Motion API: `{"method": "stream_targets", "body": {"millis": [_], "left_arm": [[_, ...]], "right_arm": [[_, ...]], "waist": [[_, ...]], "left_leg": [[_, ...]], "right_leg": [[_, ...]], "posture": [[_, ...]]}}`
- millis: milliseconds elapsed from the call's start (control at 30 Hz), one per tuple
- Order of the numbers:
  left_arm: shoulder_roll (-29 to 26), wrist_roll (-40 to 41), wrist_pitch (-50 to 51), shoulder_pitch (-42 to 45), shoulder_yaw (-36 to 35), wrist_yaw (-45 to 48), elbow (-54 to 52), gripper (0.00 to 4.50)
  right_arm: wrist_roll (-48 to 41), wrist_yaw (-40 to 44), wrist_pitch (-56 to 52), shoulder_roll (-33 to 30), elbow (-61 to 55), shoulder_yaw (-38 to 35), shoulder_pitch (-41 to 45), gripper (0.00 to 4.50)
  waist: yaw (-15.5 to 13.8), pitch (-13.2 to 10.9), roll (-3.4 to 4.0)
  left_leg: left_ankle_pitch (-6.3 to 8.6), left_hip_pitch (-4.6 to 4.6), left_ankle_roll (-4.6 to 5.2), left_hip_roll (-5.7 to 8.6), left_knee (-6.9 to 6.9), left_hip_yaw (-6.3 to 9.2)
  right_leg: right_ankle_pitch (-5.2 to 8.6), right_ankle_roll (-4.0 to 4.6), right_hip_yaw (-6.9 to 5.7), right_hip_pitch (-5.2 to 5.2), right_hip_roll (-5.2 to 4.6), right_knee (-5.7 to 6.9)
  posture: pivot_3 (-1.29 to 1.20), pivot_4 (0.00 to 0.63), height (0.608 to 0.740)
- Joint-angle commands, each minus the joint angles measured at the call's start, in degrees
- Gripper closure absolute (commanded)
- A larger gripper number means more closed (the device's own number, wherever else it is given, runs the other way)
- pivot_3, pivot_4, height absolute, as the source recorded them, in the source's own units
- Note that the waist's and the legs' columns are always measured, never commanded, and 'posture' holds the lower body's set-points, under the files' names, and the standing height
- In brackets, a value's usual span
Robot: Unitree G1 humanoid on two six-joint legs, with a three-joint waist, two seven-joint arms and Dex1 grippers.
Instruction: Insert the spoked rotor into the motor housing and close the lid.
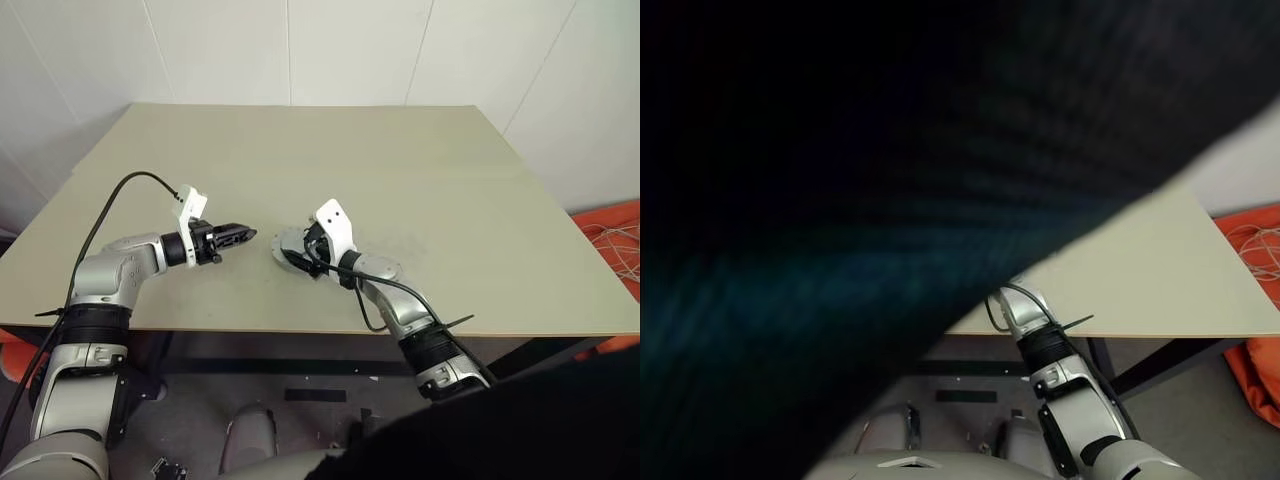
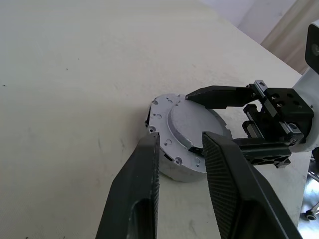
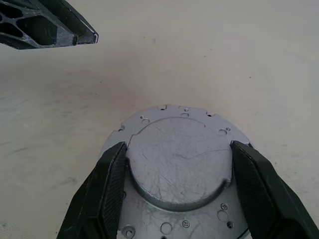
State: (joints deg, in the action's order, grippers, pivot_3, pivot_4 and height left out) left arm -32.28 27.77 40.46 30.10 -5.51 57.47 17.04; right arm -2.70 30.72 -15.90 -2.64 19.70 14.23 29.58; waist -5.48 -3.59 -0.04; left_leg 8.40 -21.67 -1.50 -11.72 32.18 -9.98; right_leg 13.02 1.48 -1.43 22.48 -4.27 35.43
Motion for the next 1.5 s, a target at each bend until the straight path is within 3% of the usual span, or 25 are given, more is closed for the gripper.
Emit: {"method": "stream_targets", "body": {"millis": [33, 1500], "left_arm": [[-0.45, 0.59, -0.55, -0.09, -0.89, -0.31, -2.67, 3.04], [-0.33, 0.55, -0.74, -0.19, -0.62, -0.67, -2.68, 3.04]], "right_arm": [[0.58, -0.75, 1.99, 0.32, 0.24, -0.37, 1.63, 1.32], [2.88, -0.93, 6.43, -1.97, 5.58, 0.92, -1.48, 1.32]], "waist": [[0.02, 0.00, 0.00], [-0.02, 0.00, 0.00]], "left_leg": [[0.00, 0.00, 0.00, 0.00, 0.00, 0.00], [0.01, 0.21, 0.01, 0.02, 0.00, 0.00]], "right_leg": [[0.00, 0.00, 0.00, 0.00, 0.00, 0.00], [0.08, -0.14, 0.01, -0.21, -0.01, 0.00]], "posture": [[0.00, 0.000, 0.740], [0.00, 0.000, 0.740]]}}
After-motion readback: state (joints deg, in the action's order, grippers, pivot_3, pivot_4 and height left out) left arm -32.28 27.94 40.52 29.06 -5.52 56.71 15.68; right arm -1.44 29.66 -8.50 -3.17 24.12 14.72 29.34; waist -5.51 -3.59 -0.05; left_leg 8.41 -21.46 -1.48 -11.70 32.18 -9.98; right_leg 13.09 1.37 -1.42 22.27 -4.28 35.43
